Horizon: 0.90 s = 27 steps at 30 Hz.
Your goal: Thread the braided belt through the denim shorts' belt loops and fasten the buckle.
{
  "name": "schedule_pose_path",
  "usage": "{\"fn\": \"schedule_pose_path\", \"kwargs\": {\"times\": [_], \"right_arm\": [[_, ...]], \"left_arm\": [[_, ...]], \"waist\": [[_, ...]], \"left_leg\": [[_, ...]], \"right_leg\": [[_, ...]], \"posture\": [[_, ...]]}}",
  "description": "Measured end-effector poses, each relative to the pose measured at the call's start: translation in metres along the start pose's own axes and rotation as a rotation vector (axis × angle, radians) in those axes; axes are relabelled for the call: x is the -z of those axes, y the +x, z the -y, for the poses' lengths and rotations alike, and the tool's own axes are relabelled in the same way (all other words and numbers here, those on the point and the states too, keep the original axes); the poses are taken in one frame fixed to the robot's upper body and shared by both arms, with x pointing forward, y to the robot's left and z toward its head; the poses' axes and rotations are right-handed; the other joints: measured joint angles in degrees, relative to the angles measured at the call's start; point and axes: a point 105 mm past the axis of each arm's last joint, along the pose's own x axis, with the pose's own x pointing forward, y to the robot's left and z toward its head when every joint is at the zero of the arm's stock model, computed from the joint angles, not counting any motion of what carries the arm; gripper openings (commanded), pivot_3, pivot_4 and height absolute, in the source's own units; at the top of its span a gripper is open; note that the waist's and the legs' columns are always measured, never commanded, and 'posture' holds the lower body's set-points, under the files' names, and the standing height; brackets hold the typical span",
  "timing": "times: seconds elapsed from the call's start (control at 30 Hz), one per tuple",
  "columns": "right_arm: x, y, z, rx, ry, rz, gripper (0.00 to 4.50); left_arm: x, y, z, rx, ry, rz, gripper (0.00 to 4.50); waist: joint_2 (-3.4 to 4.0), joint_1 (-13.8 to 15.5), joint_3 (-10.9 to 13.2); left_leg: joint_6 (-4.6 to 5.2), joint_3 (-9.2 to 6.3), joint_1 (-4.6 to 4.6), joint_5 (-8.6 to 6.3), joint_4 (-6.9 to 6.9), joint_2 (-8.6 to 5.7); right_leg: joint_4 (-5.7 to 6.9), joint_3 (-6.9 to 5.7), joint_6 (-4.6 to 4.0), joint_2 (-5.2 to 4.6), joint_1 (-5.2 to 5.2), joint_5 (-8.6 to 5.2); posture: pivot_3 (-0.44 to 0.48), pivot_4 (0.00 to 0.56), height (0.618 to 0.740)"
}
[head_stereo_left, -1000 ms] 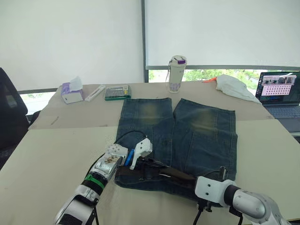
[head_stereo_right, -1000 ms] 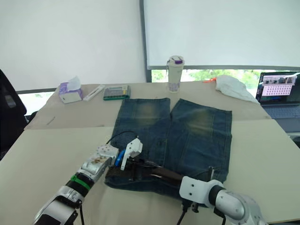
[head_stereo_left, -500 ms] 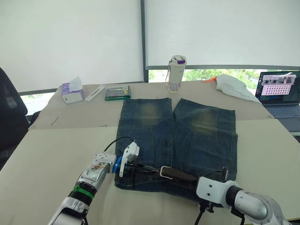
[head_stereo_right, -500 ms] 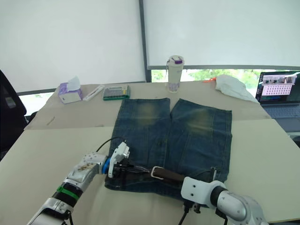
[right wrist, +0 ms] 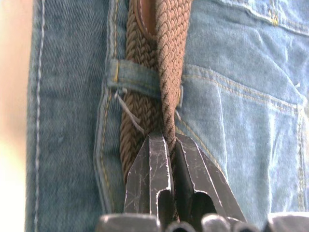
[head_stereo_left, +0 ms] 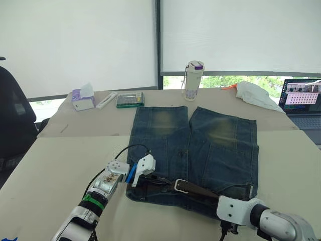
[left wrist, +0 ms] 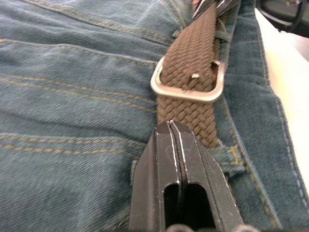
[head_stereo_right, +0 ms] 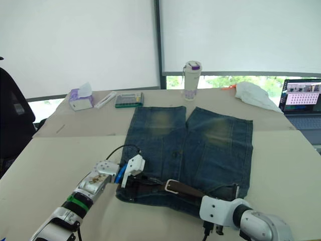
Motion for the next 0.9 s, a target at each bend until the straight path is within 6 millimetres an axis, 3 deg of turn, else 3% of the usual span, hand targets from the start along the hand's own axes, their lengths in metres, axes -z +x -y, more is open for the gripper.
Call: {"fn": "schedule_pose_path", "kwargs": {"times": [0.23,0.37,0.53,0.7,0.77,0.9], "right_arm": [[-0.005,-0.004,0.021,0.061,-0.025,0.004,0.0],[-0.013,0.009,0.034,0.084,-0.033,0.043,0.0],[-0.022,0.022,0.042,0.067,-0.014,0.071,0.0],[-0.03,0.024,0.052,0.065,0.029,0.093,0.0],[-0.036,0.026,0.052,0.049,0.072,0.115,0.0],[-0.047,0.028,0.052,0.03,0.142,0.156,0.0]], "left_arm": [[-0.002,-0.003,-0.001,-0.023,-0.024,0.032,0.01],[-0.016,-0.008,0.0,-0.046,-0.158,0.156,0.01],[-0.054,-0.017,0.004,-0.032,-0.088,0.166,1.53],[-0.105,-0.004,-0.002,-0.086,0.137,0.093,3.21],[-0.119,0.005,-0.005,-0.102,0.205,0.049,3.21],[-0.123,0.02,0.001,-0.007,0.19,0.009,3.21]], "waist": [[0.03,-0.2,0.0],[-0.07,-1.1,0.2],[-0.14,-1.9,0.4],[-0.19,-1.5,0.4],[-0.22,-1.6,0.4],[-0.15,-2.0,0.4]], "left_leg": [[0.02,0.0,-0.03,-0.01,0.0,-0.05],[0.0,-0.01,-0.18,0.0,0.0,-0.03],[-0.17,-0.01,-0.37,0.1,-0.02,0.06],[-0.2,-0.02,-0.4,0.12,-0.02,0.08],[-0.21,-0.01,-0.39,0.12,-0.05,0.08],[-0.28,0.01,-0.62,0.16,-0.06,0.12]], "right_leg": [[0.02,0.03,0.04,-0.02,-0.04,-0.02],[0.13,0.04,0.03,-0.01,-0.25,-0.02],[0.27,0.13,0.0,-0.02,-0.58,0.0],[0.22,0.13,-0.03,0.0,-0.54,0.02],[0.24,0.14,-0.03,0.0,-0.56,0.02],[0.34,0.14,-0.05,0.02,-0.88,0.03]], "posture": [[0.0,0.15,0.74],[0.0,0.15,0.74],[0.0,0.15,0.74],[0.0,0.15,0.74],[0.0,0.15,0.74],[0.0,0.15,0.74]]}}
